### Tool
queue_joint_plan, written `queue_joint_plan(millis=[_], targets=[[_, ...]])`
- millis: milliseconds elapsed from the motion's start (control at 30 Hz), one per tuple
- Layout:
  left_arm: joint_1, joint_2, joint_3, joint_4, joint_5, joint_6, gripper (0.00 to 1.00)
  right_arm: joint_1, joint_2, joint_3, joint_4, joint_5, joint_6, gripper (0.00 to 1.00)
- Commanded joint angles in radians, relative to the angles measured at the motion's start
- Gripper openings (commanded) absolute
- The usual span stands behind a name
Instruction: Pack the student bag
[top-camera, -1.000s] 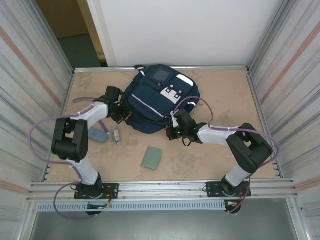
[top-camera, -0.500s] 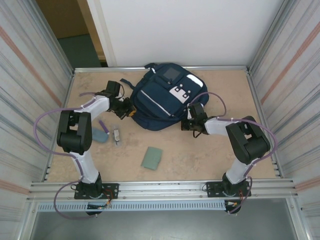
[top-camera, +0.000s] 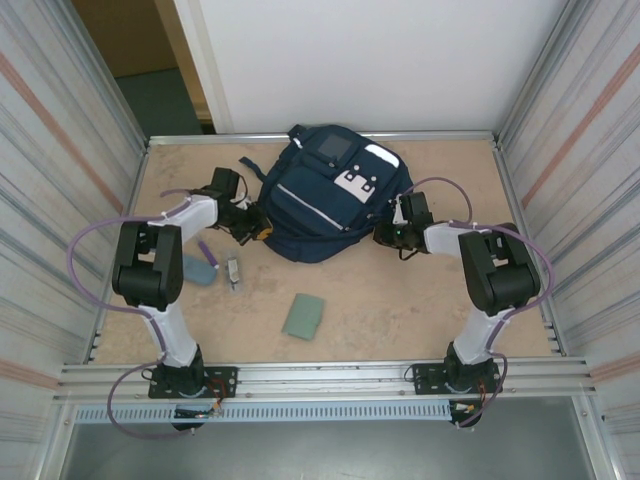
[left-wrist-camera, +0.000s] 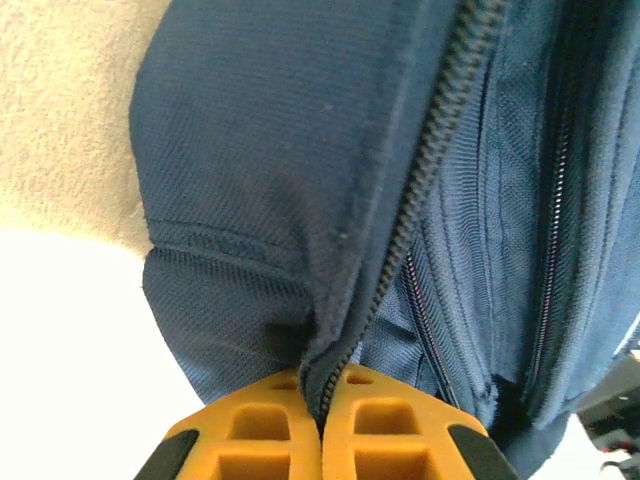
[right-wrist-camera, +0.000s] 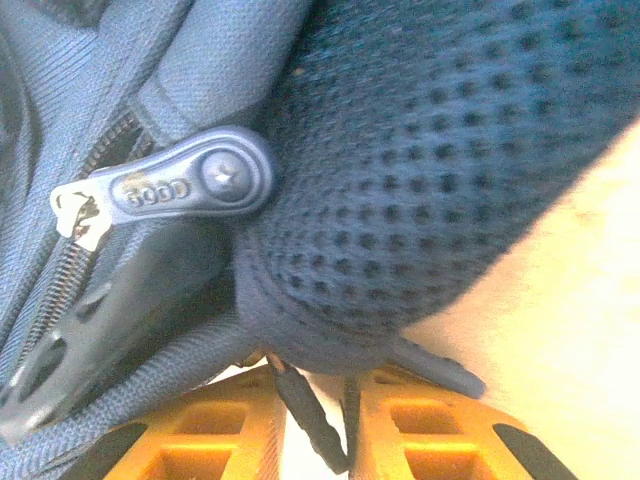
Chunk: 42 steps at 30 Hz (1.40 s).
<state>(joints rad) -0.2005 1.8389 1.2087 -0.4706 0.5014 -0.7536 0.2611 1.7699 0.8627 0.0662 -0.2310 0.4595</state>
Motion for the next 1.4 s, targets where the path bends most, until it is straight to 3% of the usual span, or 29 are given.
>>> queue_joint_plan(millis=[0,67,100,133,400,500,600,633,767,800,900,967,1267,1367], targets=[[-0.035,-0.064,-0.007,-0.081,-0.078,0.060,0.00,-0.028,-0.059,-0.033,-0.098,0.105,-0.019,0.28],[-0.051,-0.096,-0.022,-0.054,-0.070,0.053,0.06,-0.034,-0.092,-0.042,-0.097,0.067,-0.049,0.31],[-0.062,-0.118,-0.031,-0.044,-0.083,0.055,0.18,-0.035,-0.118,-0.049,-0.088,0.045,-0.068,0.33],[-0.076,-0.142,-0.035,-0.044,-0.107,0.062,0.24,-0.036,-0.148,-0.062,-0.071,0.035,-0.085,0.34],[-0.146,-0.324,-0.012,-0.097,-0.288,0.092,0.34,-0.037,-0.447,-0.129,-0.057,0.176,-0.178,0.38],[-0.199,-0.309,0.057,-0.129,-0.331,0.122,0.37,-0.037,-0.569,-0.151,-0.059,0.270,-0.195,0.39],[-0.246,-0.260,0.119,-0.157,-0.340,0.110,0.39,-0.037,-0.721,-0.212,0.013,0.241,-0.226,0.42],[-0.260,-0.241,0.132,-0.147,-0.343,0.099,0.39,-0.037,-0.770,-0.238,0.037,0.232,-0.224,0.47],[-0.296,-0.152,0.182,-0.139,-0.333,0.041,0.40,-0.039,-0.920,-0.290,0.044,0.222,-0.168,0.87],[-0.299,-0.132,0.192,-0.136,-0.323,0.022,0.40,-0.039,-0.933,-0.295,0.034,0.193,-0.151,0.91],[-0.304,-0.085,0.205,-0.115,-0.344,-0.032,0.41,-0.037,-0.933,-0.274,-0.048,0.069,-0.140,0.90],[-0.305,-0.059,0.214,-0.099,-0.360,-0.049,0.41,-0.030,-0.927,-0.263,-0.100,0.057,-0.124,0.90],[-0.303,0.036,0.224,-0.075,-0.464,-0.100,0.46,0.054,-0.922,-0.283,-0.167,0.127,-0.149,0.90],[-0.289,0.084,0.229,-0.008,-0.419,-0.112,0.46,0.080,-0.919,-0.283,-0.169,0.127,-0.160,0.89]])
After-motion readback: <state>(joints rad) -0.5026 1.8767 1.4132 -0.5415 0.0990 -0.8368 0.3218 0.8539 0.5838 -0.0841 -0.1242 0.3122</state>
